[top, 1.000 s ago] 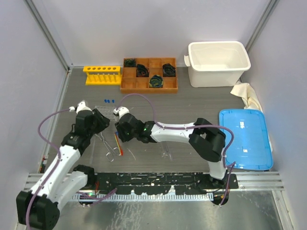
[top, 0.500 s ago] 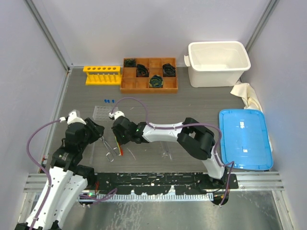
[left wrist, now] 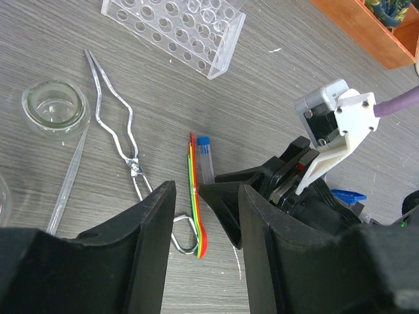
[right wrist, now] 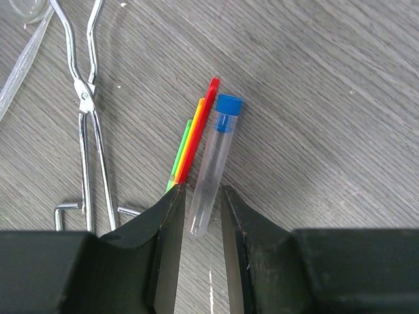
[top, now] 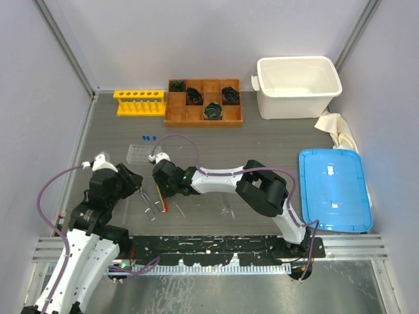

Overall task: Organize the chemistry lab equipment
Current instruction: Pick up the test tube at the center of the board.

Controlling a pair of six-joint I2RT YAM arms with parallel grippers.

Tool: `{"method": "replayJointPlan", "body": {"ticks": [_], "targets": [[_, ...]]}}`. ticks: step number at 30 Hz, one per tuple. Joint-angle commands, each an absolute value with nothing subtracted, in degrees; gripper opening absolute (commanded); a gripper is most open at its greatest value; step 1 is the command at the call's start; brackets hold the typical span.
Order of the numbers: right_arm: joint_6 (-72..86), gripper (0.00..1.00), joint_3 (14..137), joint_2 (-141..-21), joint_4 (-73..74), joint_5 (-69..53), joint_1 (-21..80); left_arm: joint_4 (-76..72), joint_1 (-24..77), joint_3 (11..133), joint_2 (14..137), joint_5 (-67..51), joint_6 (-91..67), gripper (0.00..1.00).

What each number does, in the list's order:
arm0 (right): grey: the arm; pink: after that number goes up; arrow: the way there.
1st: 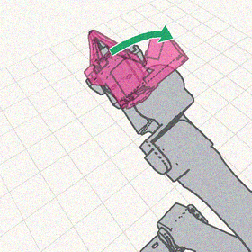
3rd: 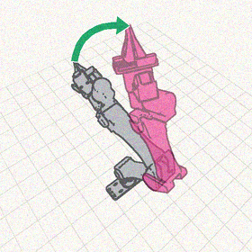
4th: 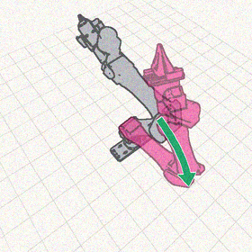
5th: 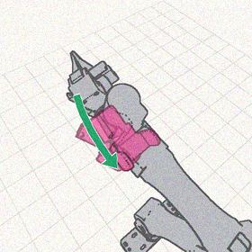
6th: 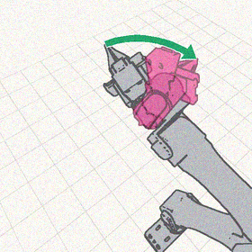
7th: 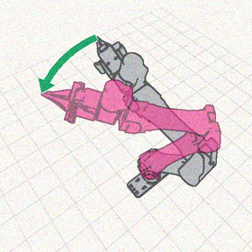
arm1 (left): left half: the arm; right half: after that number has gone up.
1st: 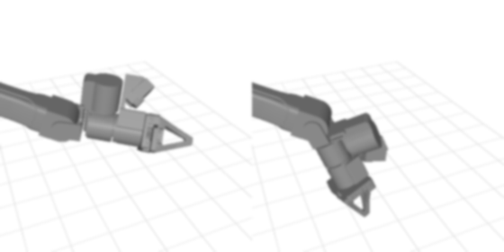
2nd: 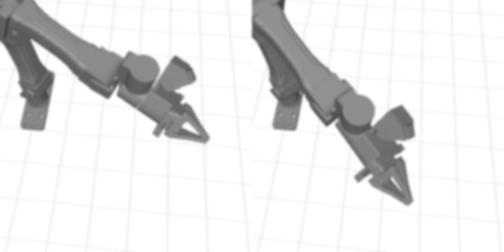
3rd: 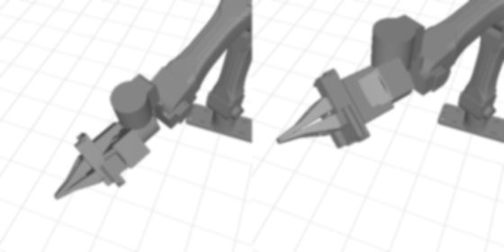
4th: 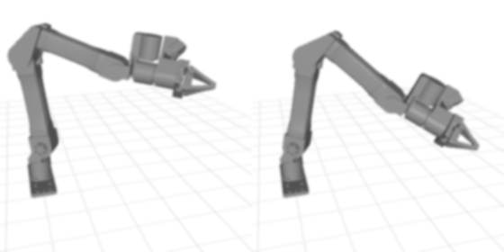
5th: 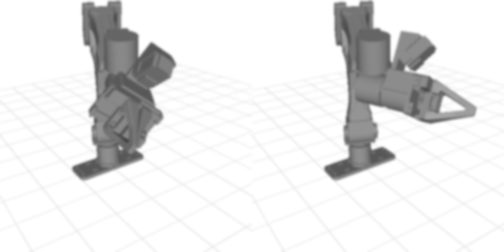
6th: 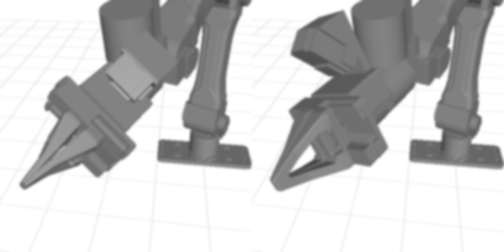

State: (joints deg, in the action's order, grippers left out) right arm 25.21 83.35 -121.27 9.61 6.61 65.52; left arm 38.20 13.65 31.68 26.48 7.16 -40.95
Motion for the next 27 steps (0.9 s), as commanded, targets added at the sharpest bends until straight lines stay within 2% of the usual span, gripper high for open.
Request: {"method": "replayJointPlan", "body": {"ticks": [1, 4, 10, 20, 27], "targets": [[25.84, 0.34, 86.70, -122.34, 10.28, 7.55, 65.74, 36.98, 13.73, 32.02, 26.40, 5.89, -40.78, 0.45], [25.75, 0.31, 86.80, -122.56, 11.11, 7.96, 65.75, 35.99, 13.76, 31.85, 27.80, 5.40, -40.78, 0.45], [25.42, 0.02, 84.14, -120.37, 11.26, 9.77, 65.74, 31.65, 13.79, 33.10, 35.33, 1.48, -40.45, 0.45], [24.58, 0.01, 67.66, -104.66, 0.66, 16.32, 65.70, 23.89, 13.76, 38.56, 46.42, -6.96, -41.50, 0.45], [22.31, 0.01, 52.67, -91.63, -18.73, 14.54, 66.61, 18.60, 13.85, 42.48, 53.60, -15.20, -43.33, 0.43]]}}
